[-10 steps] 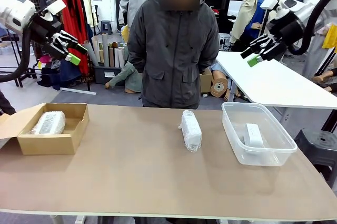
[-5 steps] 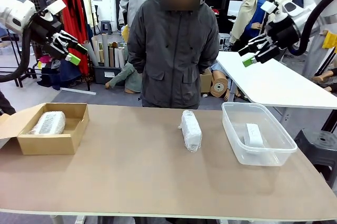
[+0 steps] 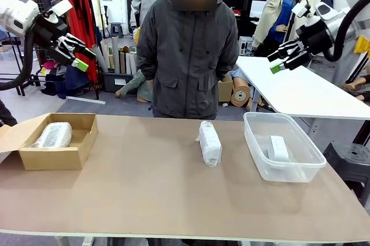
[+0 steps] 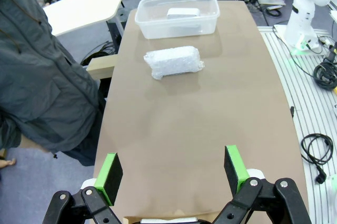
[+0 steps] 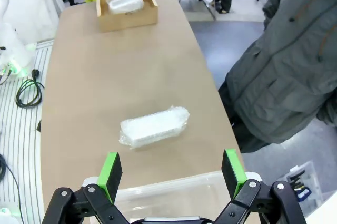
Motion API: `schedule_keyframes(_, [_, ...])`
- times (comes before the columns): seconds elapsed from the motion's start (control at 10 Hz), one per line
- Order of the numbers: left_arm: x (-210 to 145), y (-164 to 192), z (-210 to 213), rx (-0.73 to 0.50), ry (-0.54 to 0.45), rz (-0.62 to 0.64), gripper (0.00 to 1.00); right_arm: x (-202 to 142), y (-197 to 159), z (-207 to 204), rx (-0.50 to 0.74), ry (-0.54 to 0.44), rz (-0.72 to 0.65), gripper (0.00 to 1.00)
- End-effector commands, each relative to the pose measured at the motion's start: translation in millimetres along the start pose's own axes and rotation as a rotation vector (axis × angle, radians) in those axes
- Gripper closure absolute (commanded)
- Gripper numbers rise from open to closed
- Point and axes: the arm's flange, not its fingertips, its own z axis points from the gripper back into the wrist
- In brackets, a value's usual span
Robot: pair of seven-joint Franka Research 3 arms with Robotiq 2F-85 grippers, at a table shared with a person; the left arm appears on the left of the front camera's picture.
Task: Separate and place wrapped and unwrapped clocks.
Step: Pick up the Digital clock indicated by the person.
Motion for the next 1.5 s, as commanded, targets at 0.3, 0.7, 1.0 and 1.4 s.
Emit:
schedule_keyframes(0.3, [0.8, -1.6, 0.3, -0.003, -0.002, 0.0, 0.0, 6.2, 2.9, -1.5, 0.007, -0.004, 0.016, 0.0])
schedule_keyframes(0.7, [0.8, -1.6, 0.3, -0.003, -0.002, 0.0, 0.0, 6.2, 2.9, -1.5, 0.007, -0.004, 0.016, 0.0])
schedule_keyframes(1.0, [0.8, -1.6, 0.3, -0.003, -0.002, 0.0, 0.0, 6.2, 2.9, -1.5, 0.007, -0.004, 0.016, 0.0])
schedule_keyframes(1.4, [0.8, -1.6, 0.3, -0.003, -0.002, 0.0, 0.0, 6.2, 2.9, -1.5, 0.007, -0.004, 0.016, 0.0])
